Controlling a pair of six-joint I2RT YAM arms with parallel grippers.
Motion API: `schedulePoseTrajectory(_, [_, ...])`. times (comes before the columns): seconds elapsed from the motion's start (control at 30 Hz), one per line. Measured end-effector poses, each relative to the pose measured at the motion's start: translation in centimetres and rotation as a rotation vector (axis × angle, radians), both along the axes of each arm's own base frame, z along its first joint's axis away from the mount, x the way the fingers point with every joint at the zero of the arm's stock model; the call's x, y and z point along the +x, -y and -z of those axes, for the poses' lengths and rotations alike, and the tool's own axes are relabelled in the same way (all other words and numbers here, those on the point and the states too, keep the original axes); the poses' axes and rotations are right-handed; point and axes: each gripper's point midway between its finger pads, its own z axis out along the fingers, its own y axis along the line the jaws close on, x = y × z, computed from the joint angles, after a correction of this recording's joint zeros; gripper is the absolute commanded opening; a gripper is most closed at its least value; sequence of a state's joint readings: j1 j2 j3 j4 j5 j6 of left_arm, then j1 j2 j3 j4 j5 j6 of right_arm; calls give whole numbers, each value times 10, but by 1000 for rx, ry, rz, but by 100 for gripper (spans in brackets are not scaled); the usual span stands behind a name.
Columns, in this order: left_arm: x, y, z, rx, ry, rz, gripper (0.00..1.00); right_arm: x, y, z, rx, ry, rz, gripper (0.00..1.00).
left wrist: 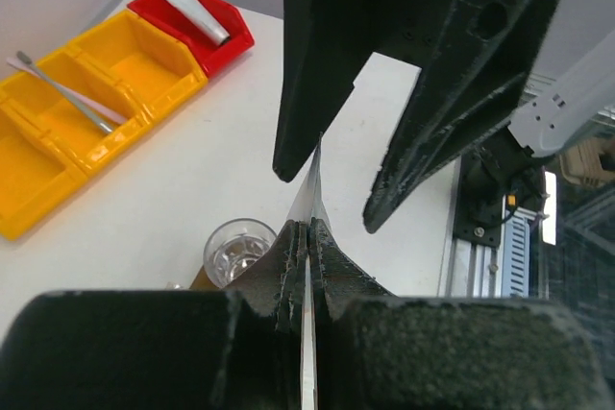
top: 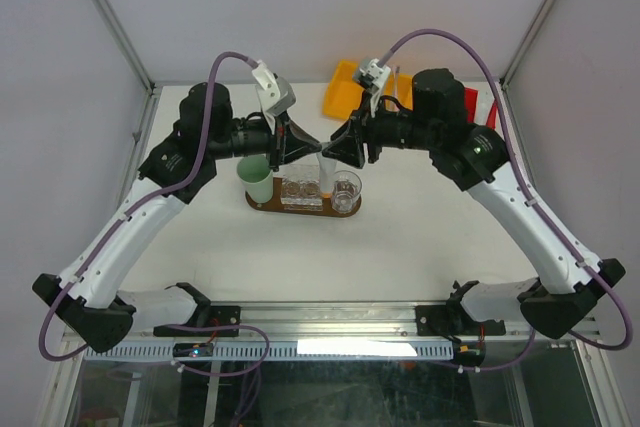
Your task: Prepare toiletry sets of a toothbrush and toothpaste on the tray
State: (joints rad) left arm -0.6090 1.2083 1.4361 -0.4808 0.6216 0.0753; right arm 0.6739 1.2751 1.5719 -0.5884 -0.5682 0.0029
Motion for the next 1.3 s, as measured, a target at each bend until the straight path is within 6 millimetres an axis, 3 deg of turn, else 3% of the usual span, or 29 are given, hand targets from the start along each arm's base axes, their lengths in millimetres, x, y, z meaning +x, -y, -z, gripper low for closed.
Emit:
schedulePoseTrajectory(0.27, [-15,-1,22,16,-38,80,0,-9,-13,13,-11,-33,-121,37])
schedulePoseTrajectory(0.53, [-15,-19,19,-22,-33,79,0,-16,-15,18,-17,-31,-189,37])
schedulePoseTrajectory(0.8, [-22,-20,15,-47,-39,129,0,-16,-24,29,-21,-71,-240,16])
schedulePoseTrajectory(1.1, [-21,-23,15,-55,-48,140,0,-16,-26,29,-16,-76,-261,24])
schedulePoseTrajectory(1.17, [-21,-24,13,-59,-45,145,0,-16,-27,27,-12,-73,-266,18])
schedulePoseTrajectory(1.27, [-22,-24,13,-61,-42,148,0,-16,-28,26,-10,-69,-273,0])
schedulePoseTrajectory(1.3, [-20,-25,12,-62,-41,142,0,-17,-28,26,-10,-68,-277,0])
